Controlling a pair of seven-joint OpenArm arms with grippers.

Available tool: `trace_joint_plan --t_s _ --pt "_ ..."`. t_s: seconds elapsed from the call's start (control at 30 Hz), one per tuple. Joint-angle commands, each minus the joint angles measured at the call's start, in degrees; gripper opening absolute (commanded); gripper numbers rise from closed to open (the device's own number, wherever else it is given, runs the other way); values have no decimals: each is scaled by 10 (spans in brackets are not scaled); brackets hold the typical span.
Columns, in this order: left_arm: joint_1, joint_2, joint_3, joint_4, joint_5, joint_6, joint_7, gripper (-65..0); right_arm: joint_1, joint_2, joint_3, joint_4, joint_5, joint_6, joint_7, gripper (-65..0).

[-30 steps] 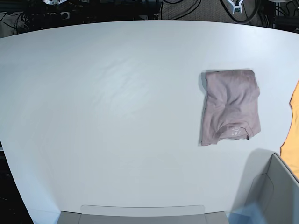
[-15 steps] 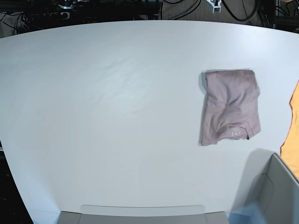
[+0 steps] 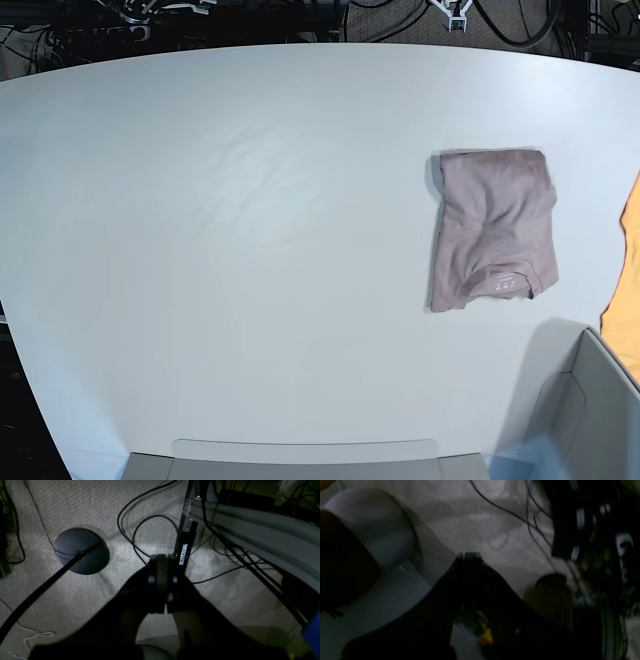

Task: Fold the T-shirt properly

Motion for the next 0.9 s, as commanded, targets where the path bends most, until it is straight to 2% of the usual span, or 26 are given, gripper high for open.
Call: trace_joint_plan --t_s 0.0,0.33,0.87 --pt "3 -3 0 1 0 1 -7 -650 7 -1 1 -13 2 7 9 -650" --pt "-1 -4 0 1 0 1 -5 -650 21 -12 1 -27 2 7 5 -650" --pt "-63 33 0 1 0 0 -2 -650 15 -74 1 -27 3 8 6 -650"
